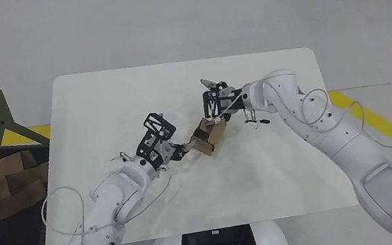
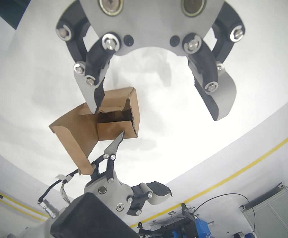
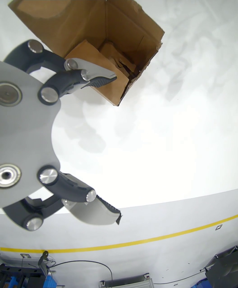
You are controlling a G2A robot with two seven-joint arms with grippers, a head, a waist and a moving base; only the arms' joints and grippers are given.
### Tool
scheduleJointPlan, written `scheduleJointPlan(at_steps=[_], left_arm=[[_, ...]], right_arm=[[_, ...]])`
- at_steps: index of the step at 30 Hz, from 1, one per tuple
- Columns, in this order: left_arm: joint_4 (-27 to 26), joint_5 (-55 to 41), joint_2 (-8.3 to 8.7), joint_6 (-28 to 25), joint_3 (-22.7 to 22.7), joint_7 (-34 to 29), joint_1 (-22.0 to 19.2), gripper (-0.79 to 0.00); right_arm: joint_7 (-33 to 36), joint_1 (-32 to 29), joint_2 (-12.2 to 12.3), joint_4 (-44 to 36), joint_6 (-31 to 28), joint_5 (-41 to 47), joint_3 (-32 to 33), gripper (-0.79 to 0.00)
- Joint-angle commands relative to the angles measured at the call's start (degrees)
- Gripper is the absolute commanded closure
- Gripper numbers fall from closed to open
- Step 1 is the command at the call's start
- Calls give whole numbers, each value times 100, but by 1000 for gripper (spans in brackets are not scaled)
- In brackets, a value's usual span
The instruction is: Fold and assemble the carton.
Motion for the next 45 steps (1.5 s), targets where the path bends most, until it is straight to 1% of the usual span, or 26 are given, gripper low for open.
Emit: scheduleJointPlan(at_steps=[1,11,14,22,31,38,45], left_arm=[[83,3,-10,-2,61,-18,-45,-785],[544,-72,-90,97,398,-104,-466,-785],[681,31,-113,158,507,-135,-586,-785],[914,50,-164,227,684,-146,-767,-785],[1069,12,-201,296,741,-201,-896,-785],[1081,119,-237,404,855,-306,-986,-785],[1127,153,-276,471,964,-451,-1087,-785]], right_arm=[[-21,8,-7,18,3,-6,0,-785],[-106,-20,-3,17,-12,-52,46,-785],[-131,-31,0,12,-31,-61,60,-785],[-209,-50,14,-34,-57,-100,109,-785],[-109,-46,-4,-15,-92,-136,104,-785],[45,-23,-39,21,-111,-137,75,-785],[-11,-3,-64,69,-125,-86,83,-785]])
